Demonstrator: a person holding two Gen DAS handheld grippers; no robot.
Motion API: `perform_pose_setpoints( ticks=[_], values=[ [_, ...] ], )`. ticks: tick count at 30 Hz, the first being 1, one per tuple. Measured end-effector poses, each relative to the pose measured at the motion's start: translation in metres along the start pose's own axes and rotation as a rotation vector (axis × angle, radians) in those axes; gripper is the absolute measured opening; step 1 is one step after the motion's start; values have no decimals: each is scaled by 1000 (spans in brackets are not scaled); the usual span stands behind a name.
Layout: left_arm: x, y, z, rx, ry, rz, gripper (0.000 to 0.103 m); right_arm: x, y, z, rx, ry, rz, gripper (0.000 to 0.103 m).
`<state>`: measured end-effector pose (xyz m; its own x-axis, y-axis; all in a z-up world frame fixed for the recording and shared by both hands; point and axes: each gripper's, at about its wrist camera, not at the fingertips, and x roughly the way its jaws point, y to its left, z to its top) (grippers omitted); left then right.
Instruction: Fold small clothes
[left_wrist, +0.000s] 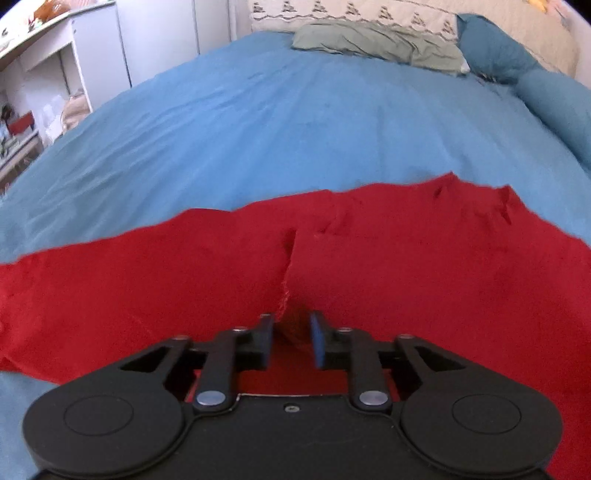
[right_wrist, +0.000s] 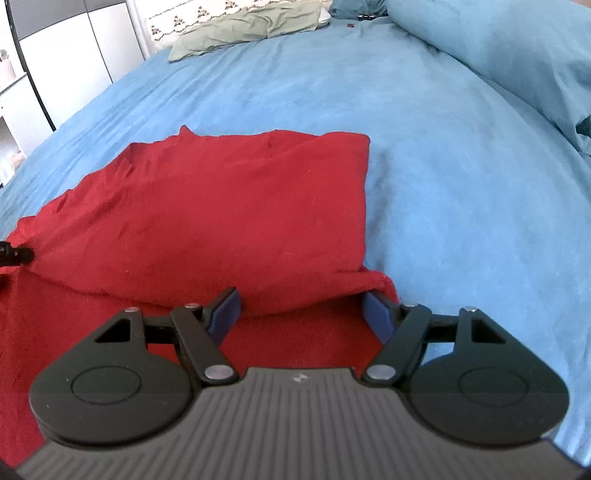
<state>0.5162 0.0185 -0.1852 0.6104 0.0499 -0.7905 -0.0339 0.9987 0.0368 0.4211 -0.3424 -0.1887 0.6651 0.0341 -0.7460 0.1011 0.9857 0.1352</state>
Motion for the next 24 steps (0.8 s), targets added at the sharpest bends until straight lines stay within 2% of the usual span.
perform_pose_setpoints(
  ticks=[1, 3, 4, 5, 6, 8, 10, 11, 14, 17, 18, 20, 24],
  values=[
    [-5, 0, 0, 32, 4, 19, 40, 1, 1, 1, -7, 7, -2, 88],
    [-21, 2, -1, 90, -18, 48, 59, -4, 6, 3, -28, 31, -13, 90],
    [-30, 0, -1, 119, -39, 46, 66, -8, 10, 2, -43, 40, -19, 90],
    [-35, -5, 2, 142, -59, 29, 77, -16, 15, 1, -60, 38, -29, 90],
    [-43, -9, 3, 167, -80, -7, 83, -26, 22, -1, -79, 12, -48, 90],
    [-51, -19, 7, 202, -110, -67, 92, -45, 42, -4, -146, -66, -85, 96],
    [-44, -32, 10, 216, -101, -102, 93, -49, 56, -2, -174, -116, -86, 103],
    [-37, -38, 12, 215, -86, -109, 93, -42, 60, 1, -165, -115, -69, 103],
    [-9, -47, 9, 169, -20, -116, 92, -14, 59, 8, -96, -89, -67, 103],
    [13, -47, -2, 100, 57, -116, 92, 13, 48, 9, -26, -33, -104, 102],
    [16, -46, -6, 85, 55, -116, 92, 19, 41, 6, 14, -14, -92, 102],
    [13, -45, -12, 88, 32, -111, 93, 16, 34, 0, 37, -37, -73, 102],
    [5, -42, -6, 66, 48, -117, 92, 10, 37, 1, -24, -49, -75, 102]
  ],
)
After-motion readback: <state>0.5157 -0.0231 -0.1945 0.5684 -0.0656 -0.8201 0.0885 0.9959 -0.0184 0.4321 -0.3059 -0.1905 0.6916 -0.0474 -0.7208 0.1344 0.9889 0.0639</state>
